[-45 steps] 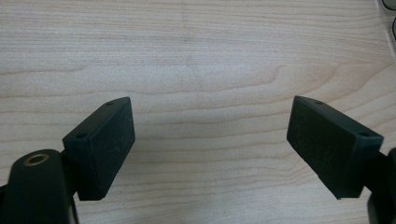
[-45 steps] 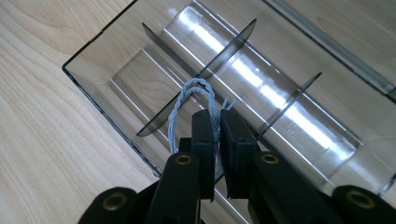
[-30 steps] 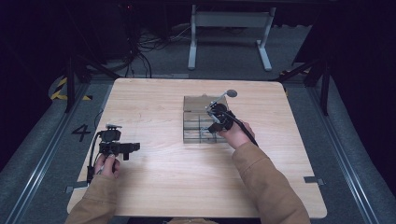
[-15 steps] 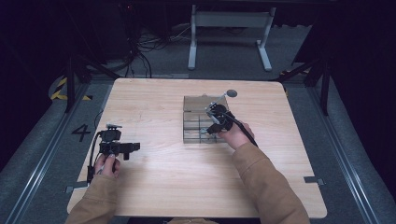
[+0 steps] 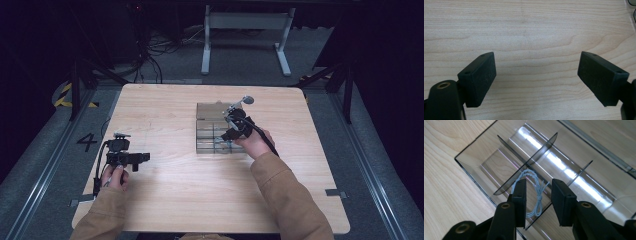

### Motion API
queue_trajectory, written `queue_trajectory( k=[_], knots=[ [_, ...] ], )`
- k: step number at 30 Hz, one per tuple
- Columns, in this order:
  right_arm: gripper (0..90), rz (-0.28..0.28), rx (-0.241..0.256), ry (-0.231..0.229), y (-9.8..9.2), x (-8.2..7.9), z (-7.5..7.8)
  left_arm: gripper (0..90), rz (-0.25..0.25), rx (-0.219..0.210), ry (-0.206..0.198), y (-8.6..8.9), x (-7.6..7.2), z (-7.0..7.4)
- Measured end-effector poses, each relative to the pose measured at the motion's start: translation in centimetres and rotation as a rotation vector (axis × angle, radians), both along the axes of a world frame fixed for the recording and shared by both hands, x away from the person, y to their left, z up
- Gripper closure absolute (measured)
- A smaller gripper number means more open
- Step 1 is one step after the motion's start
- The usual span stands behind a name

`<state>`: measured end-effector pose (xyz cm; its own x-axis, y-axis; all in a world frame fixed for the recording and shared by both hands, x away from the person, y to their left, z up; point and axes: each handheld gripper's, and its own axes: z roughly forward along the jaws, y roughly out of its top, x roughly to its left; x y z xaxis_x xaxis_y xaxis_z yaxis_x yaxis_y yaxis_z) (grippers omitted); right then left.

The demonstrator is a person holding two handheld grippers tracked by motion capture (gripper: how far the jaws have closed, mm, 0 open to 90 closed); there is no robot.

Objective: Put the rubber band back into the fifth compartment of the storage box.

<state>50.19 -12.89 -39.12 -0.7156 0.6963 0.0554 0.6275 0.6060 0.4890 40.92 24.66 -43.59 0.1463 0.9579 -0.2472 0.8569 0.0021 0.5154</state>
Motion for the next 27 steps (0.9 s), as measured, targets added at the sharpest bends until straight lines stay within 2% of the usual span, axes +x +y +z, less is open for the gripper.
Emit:
queue_trajectory(
  k=[12,27],
  knots=[
    [63.5,0.001,0.051,-0.043,-1.1,-1.1,2.6,16.0,0.004,0.001,0.001,0.3,-0.2,0.0],
    [60.8,0.01,0.082,-0.09,-3.0,-2.7,4.8,16.0,0.015,-0.004,-0.004,0.7,-0.5,0.0]
  ],
)
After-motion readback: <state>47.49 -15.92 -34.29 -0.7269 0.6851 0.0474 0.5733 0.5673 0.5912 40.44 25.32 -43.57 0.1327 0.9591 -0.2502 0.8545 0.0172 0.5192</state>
